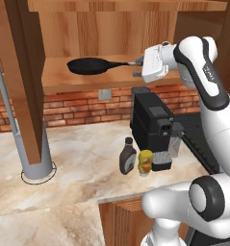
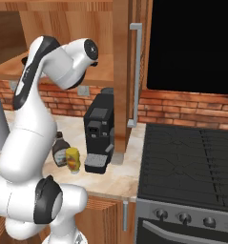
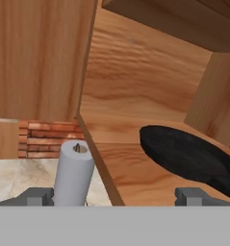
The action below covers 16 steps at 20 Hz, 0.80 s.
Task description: Pick the pan from the cabinet and place it on the stove. Then turn on the stove burner for the pan.
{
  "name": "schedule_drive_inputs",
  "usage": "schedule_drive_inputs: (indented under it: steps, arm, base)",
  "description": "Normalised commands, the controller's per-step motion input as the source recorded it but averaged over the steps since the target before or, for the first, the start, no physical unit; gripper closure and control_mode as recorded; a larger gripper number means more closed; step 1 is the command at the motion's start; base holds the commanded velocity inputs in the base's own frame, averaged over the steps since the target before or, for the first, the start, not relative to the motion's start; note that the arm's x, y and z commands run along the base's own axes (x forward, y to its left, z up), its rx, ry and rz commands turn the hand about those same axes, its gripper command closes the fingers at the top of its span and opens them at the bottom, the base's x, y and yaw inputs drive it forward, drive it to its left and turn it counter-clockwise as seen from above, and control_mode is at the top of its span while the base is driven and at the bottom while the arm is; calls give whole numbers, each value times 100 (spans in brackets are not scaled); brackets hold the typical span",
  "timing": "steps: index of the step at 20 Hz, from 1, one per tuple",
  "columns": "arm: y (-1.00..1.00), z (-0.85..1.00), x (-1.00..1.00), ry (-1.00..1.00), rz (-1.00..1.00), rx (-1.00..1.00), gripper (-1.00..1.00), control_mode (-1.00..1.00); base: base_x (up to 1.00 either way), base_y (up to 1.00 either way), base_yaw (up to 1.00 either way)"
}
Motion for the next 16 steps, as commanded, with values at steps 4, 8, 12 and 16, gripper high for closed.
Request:
schedule_drive_inputs:
  steps: [4,8,12,16]
  arm:
    - [-23,0,36,5,1,0,-100,-100]
    - [-19,-1,26,2,1,-5,-100,-100]
    - [-9,-7,18,0,1,-7,-100,-100]
    - [-1,-8,16,0,0,-7,-100,-100]
  base:
    - [0,0,0]
    - [0,0,0]
    - [0,0,0]
    - [0,0,0]
